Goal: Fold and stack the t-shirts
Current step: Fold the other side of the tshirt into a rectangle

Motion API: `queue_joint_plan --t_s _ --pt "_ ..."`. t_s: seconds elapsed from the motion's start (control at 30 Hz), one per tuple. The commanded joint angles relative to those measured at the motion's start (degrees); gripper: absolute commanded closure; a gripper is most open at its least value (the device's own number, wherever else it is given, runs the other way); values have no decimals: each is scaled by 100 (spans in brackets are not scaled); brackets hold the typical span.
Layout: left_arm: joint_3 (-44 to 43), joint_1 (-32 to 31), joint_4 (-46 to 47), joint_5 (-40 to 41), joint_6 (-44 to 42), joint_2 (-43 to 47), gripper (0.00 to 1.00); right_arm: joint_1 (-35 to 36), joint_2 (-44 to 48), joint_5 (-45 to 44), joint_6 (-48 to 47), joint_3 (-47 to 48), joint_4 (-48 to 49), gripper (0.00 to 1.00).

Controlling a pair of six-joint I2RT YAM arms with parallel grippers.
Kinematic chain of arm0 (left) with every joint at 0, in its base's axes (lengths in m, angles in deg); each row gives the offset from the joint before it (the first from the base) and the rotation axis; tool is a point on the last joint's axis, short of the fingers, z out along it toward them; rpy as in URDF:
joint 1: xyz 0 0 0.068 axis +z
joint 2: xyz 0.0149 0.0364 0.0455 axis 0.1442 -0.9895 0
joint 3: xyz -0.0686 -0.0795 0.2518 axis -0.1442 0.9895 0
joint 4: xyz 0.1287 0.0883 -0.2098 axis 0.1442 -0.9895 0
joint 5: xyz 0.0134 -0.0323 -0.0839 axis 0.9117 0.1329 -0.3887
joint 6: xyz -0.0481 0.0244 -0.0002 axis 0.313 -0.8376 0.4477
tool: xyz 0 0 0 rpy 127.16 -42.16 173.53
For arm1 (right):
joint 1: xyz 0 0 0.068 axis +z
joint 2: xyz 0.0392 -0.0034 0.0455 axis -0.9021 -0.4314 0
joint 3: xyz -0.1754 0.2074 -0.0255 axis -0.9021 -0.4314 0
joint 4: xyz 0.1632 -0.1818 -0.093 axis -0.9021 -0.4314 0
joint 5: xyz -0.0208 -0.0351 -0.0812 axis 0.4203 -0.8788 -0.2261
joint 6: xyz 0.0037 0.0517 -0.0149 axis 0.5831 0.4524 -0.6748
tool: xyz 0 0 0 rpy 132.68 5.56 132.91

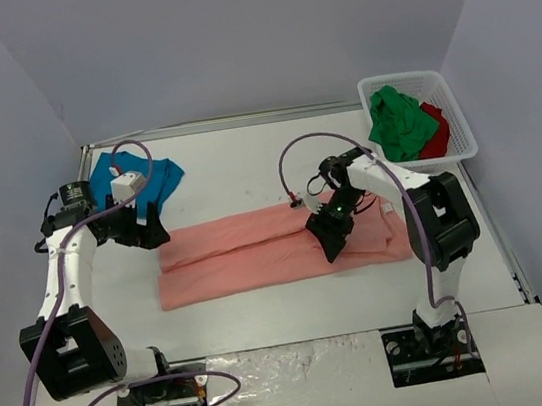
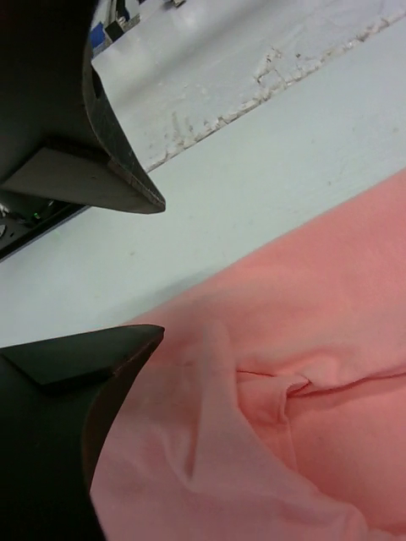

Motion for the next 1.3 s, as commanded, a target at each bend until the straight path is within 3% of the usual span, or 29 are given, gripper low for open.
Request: queue_joint_plan --t_s 0.0,0.13,0.2,0.23,0.27,0.37,0.43,0.47,0.53,0.83,0.97,1.1,1.2,1.27 --pt "-223 26 -257 -188 -228 -53 6 -22 592 74 -415 471 -904 49" --pt "-337 -88 -520 -303 -430 -272 5 -241 732 161 -441 647 -966 54" --pt "-468 -211 -713 -373 -650 -526 2 -539 751 240 -502 612 -888 68" --pt "-495 -264 -845 -373 -746 -615 0 -680 716 328 -537 586 -870 83" --pt "-504 -386 -890 -364 -817 -694 4 -986 689 416 -538 551 -791 91" --pt "-583 -676 -1127 -206 -1106 -1159 16 -1461 575 426 -83 244 84 100" --pt "-592 -818 -1215 -154 -1195 -1336 22 -1525 514 -73 382 15 403 100" --pt "-618 -940 -1207 -118 -1265 -1484 35 -1551 531 -328 690 -177 814 100" --pt "-671 -1037 -1224 -66 -1292 -1635 40 -1534 522 -531 832 -319 1019 100" --pt "-838 -1442 -934 207 -1221 -2285 40 -1411 258 -1200 1079 -592 1407 100" --pt "-812 -1574 -820 321 -1265 -2575 46 -1393 215 -1288 1106 -610 1442 100" --pt "-838 -1653 -916 208 -1397 -2830 74 -1393 118 -1394 1123 -628 1459 100" --pt "-838 -1697 -1091 58 -1573 -2892 87 -1393 39 -1464 1132 -628 1468 100" --pt "-794 -1697 -1110 23 -1608 -2883 88 -1393 4 -1499 1132 -636 1468 100"
